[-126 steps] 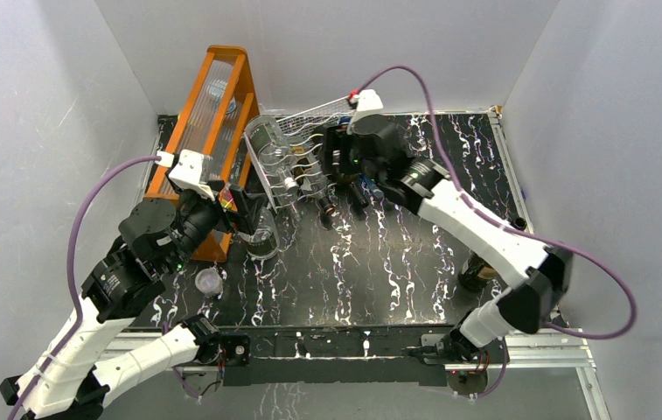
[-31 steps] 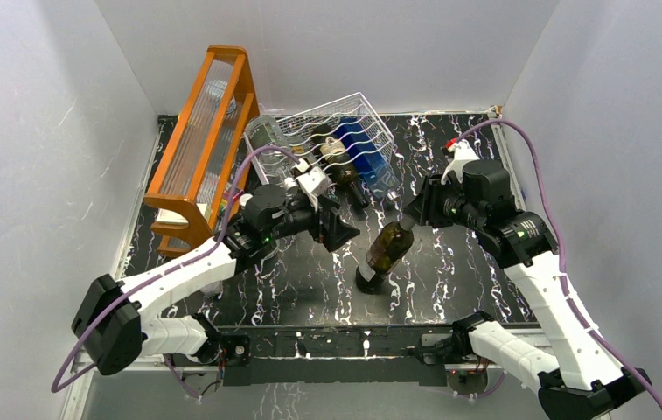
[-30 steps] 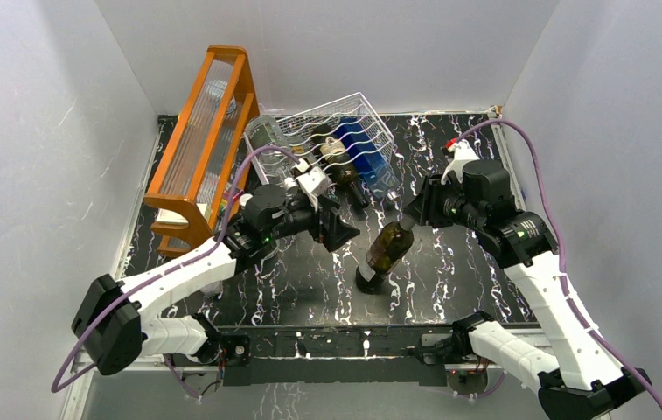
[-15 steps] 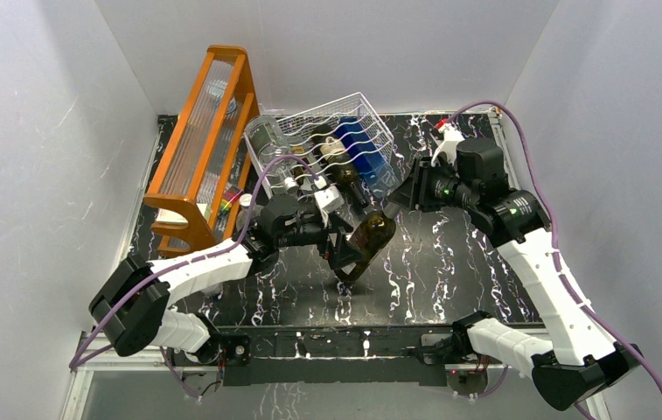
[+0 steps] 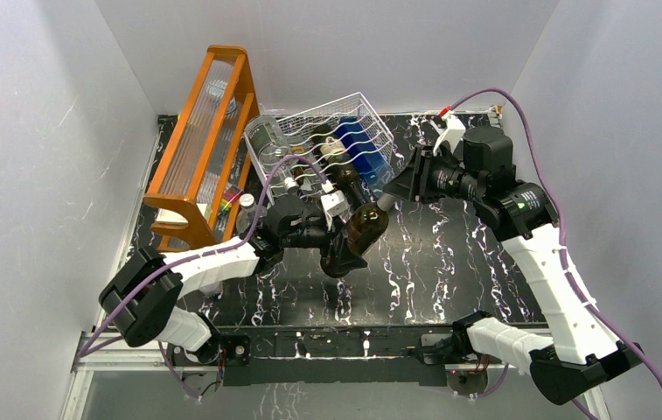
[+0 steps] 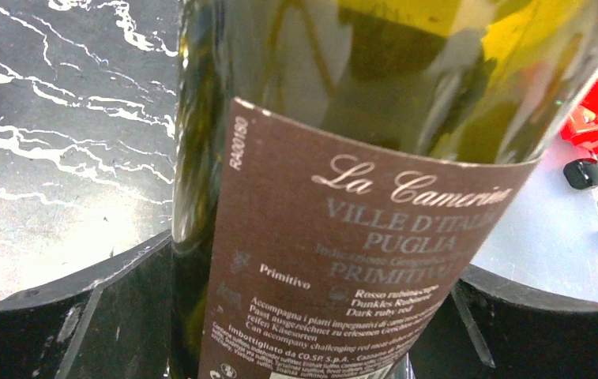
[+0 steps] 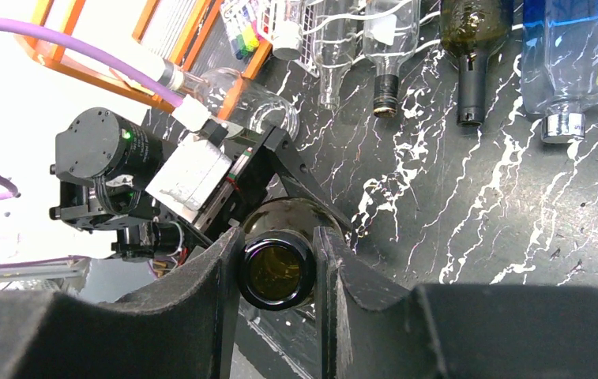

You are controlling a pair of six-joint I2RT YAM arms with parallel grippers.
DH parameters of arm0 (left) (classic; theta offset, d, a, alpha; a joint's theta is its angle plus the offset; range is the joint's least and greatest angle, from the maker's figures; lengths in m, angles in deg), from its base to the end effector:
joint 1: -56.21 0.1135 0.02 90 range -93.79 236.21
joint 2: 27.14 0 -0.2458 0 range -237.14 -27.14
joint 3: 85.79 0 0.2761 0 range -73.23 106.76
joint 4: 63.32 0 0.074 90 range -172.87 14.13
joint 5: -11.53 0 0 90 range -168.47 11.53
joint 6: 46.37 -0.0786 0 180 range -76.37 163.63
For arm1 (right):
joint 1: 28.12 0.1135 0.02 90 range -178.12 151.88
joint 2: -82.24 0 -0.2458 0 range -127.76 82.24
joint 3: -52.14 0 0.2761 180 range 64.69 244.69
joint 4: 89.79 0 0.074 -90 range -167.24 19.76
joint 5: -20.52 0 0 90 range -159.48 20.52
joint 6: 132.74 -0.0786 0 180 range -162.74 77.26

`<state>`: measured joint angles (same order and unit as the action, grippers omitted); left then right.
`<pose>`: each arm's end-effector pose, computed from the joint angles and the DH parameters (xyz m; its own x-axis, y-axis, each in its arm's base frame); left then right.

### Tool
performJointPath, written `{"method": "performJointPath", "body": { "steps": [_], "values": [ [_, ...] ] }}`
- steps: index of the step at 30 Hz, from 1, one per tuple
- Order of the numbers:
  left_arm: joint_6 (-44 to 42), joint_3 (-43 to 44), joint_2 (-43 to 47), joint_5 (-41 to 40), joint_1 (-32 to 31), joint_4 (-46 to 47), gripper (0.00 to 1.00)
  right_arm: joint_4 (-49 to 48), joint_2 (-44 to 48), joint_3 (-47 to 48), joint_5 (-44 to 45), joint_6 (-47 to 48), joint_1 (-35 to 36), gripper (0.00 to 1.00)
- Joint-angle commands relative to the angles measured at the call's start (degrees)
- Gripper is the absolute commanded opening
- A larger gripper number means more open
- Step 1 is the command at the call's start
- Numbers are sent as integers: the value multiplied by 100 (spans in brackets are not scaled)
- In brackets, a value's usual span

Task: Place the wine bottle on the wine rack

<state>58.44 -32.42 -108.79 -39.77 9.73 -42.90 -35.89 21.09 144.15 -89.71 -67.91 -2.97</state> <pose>0.2133 -0.2960 0.2074 -0.3447 0.0733 -0.9358 0.9354 0.1107 -0.3359 0.2368 0.1412 0.4126 -0.6127 0.1532 -0.7753 -0.4709 0.7171 0.5139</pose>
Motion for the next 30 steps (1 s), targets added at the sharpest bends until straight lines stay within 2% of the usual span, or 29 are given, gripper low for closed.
{"method": "performJointPath", "body": {
  "steps": [1, 5, 9, 11, 12, 13, 14, 16, 19, 20, 22, 25, 30],
  "values": [
    [-19, -100, 286, 308, -24, 568, 83, -686, 94, 406, -428, -308, 8, 0],
    [-72, -244, 531, 310, -27, 782, 66, -761, 134, 378, -510, -369, 8, 0],
    [-189, -268, 626, 387, -23, 834, 41, -836, 172, 369, -623, -414, 7, 0],
    [-221, -235, 662, 372, -28, 834, 18, -847, 176, 355, -659, -419, 8, 0],
    [-252, -213, 674, 288, -23, 817, 0, -847, 180, 346, -679, -414, 8, 0],
    [-324, -194, 712, 172, -28, 770, 0, -816, 185, 327, -680, -387, 8, 0],
    [-463, -184, 766, 123, -23, 702, 0, -751, 177, 332, -677, -334, 3, 6],
    [-870, -133, 952, -59, -23, 448, 0, -615, 211, 312, -594, -174, 8, 40],
    [-2004, 320, 1196, -1027, -22, -559, 0, -370, 323, 310, -627, 199, 7, 72],
    [-2359, 502, 1211, -1204, -20, -807, 0, -184, 269, 397, -575, 370, 8, 78],
    [-3142, 850, 1218, -1514, -27, -1033, 0, 159, 196, 648, -398, 657, 1, 83],
    [-4292, 960, 1296, -2362, -23, -596, 0, 238, 266, 950, 42, 849, 7, 87],
    [-5704, 981, 1211, -2746, -28, -151, 0, 402, 334, 1341, 392, 1076, 8, 88]
  ]
}}
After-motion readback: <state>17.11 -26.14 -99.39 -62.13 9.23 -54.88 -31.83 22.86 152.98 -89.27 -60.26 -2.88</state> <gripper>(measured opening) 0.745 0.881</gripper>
